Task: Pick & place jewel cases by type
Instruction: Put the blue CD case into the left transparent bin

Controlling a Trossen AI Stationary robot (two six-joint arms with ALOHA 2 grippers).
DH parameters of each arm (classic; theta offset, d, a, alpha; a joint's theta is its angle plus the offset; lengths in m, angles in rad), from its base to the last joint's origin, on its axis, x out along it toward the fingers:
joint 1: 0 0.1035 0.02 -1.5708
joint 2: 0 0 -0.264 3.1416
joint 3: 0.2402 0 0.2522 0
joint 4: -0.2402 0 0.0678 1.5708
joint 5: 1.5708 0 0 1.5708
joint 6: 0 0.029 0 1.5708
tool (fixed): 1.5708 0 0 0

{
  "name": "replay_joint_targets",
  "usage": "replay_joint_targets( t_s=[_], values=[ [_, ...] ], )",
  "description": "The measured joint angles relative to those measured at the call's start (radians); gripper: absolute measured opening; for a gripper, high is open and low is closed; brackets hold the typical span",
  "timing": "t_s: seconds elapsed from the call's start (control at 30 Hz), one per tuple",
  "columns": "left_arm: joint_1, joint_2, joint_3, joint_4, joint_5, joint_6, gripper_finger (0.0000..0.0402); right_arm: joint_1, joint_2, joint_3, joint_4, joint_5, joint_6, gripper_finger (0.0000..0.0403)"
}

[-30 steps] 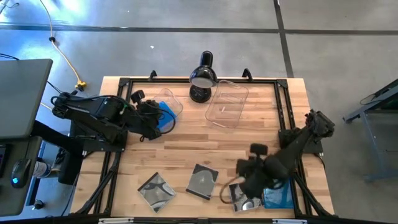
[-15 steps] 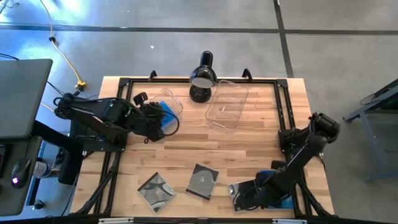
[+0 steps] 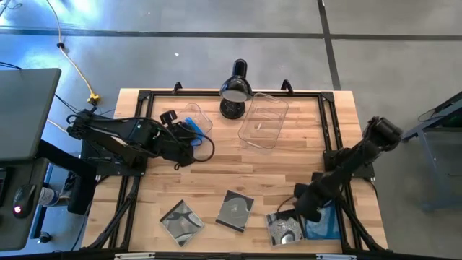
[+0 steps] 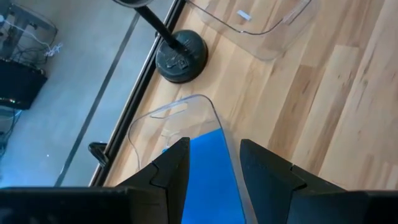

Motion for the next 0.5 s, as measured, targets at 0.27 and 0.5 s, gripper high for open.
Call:
replay_joint_targets(
  t_s=[0.27, 0.5],
  values=[
    [0.000, 0.009, 0.001, 0.004, -0.002, 0.048, 0.0138, -0.159, -0.146, -0.170, 0.177, -0.075, -0.049, 0.0001],
    [0.000, 0.010, 0.001, 0.005, -0.031, 0.048, 0.0138, -0.255, -0.173, -0.176, 0.290, 0.099, -0.227, 0.0001]
  ],
)
